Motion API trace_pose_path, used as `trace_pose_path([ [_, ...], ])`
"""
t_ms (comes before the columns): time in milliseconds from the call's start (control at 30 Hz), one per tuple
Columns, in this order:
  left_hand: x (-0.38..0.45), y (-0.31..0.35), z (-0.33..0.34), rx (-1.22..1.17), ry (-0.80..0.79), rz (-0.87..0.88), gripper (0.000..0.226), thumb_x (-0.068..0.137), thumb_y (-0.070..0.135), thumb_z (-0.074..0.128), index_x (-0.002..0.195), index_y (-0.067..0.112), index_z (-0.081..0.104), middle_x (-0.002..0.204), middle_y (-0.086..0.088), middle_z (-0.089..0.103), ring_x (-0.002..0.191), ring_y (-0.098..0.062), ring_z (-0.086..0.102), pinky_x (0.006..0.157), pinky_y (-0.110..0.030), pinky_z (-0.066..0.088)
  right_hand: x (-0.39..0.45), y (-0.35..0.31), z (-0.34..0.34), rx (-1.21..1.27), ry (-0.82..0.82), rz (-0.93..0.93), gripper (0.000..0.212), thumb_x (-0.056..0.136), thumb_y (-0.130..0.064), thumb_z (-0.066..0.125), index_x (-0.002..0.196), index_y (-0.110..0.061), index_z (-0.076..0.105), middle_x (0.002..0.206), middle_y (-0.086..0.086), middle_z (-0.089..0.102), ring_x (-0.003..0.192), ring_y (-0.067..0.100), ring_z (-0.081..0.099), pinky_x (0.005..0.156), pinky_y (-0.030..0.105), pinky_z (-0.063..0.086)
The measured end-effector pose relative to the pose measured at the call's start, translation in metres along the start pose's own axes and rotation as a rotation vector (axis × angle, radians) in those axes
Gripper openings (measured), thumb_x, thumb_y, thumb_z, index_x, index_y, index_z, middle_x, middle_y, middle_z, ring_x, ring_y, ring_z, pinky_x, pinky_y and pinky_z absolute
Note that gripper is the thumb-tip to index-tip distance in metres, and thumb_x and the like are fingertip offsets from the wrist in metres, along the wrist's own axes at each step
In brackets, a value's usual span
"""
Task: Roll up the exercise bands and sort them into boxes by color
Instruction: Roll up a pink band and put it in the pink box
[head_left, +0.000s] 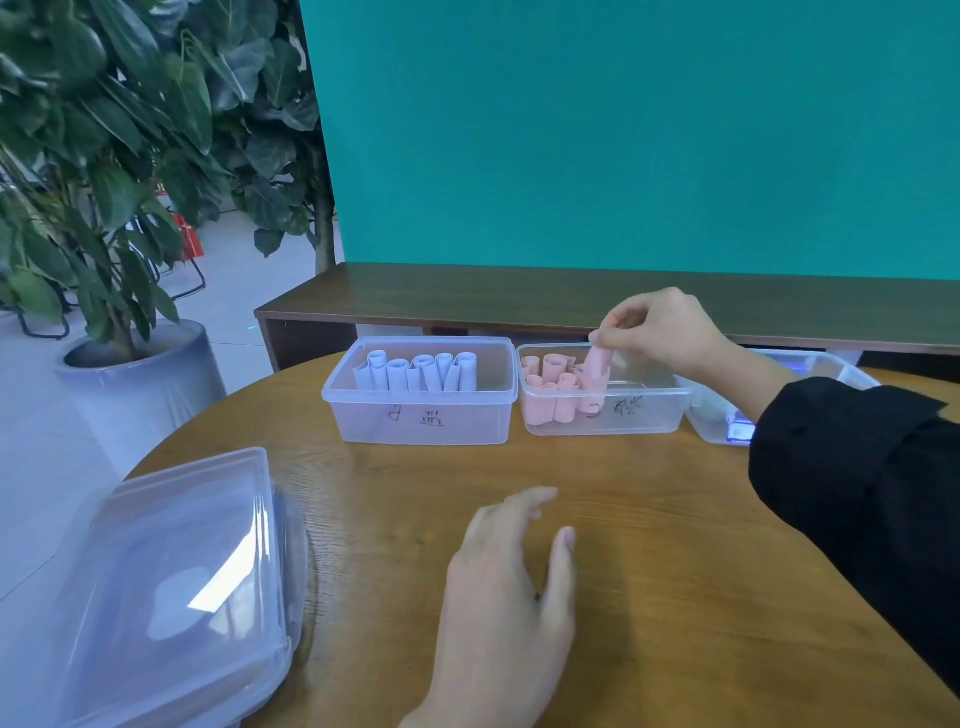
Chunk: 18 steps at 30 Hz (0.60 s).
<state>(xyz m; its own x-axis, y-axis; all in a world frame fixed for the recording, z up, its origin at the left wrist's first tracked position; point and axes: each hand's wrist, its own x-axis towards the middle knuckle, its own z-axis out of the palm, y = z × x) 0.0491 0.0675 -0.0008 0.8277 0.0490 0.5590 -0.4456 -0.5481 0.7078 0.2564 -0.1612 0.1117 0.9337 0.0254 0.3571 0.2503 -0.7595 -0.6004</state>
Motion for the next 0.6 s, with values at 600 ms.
trace_pose_path([
  [600, 0.0, 0.0, 0.001, 0.005, -0.02, 0.018, 0.029, 0.09, 0.038, 0.066, 0.119, 0.04, 0.064, 0.104, 0.024, 0.061, 0.084, 0.012, 0.058, 0.069, 0.004, 0.034, 0.001, 0.007, 0.019, -0.115, -0.233, 0.043, 0.015, 0.077, -0.035, 0.087, 0.085, -0.024, 0.081, 0.086, -0.008, 0.075, 0.082, 0.009, 0.068, 0.073, 0.026, 0.053],
])
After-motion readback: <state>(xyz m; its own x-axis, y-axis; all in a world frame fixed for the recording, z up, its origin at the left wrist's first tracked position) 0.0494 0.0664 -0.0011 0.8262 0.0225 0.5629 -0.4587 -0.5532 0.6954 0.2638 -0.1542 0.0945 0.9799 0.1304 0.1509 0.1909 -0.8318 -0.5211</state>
